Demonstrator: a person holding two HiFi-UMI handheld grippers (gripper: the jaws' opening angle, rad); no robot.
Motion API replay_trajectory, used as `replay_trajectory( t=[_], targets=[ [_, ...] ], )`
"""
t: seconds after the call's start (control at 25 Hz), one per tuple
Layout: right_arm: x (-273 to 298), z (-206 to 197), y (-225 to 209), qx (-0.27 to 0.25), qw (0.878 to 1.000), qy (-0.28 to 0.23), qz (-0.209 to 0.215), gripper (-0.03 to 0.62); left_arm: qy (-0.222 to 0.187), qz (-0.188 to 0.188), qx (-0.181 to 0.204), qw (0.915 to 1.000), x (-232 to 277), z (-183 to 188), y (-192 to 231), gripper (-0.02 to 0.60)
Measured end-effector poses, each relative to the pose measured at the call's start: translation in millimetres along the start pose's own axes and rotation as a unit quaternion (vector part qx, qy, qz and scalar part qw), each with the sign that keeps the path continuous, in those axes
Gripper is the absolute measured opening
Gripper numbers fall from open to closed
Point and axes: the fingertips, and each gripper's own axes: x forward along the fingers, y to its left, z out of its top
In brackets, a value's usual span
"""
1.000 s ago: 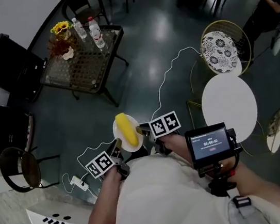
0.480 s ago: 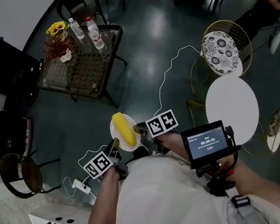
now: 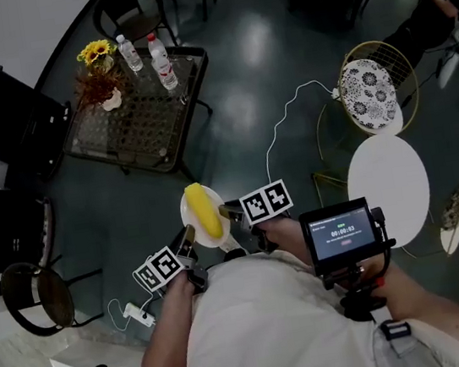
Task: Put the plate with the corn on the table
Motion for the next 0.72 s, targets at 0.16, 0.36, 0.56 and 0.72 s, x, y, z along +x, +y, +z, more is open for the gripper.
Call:
replay_trajectory(
  t=[0.16, 0.36, 0.56, 0.72],
  targets=[
    [10.8, 14.9, 3.4, -0.001, 1.0, -0.001, 0.0, 0.044, 0.001, -0.002, 0.001, 1.0, 3.1, 17.5, 3.8, 0.034],
    [12.8, 25.7, 7.9, 0.001, 1.0, -0.007, -0.001, 0.044, 0.001, -0.004, 0.006, 1.0, 3.3, 30.7, 1.1, 0.034],
    [12.7, 32.0, 10.3, -0.003, 1.0, -0.009, -0.001, 0.044, -0.002, -0.009, 0.006, 0.9999, 4.3, 36.5, -1.3, 0.034],
    [39.2, 51.0, 13.8, 0.005, 1.0, -0.014, -0.008, 0.044, 0.002, -0.015, -0.001, 0.9999, 8.5, 64.6, 16.0, 0.034]
  ],
)
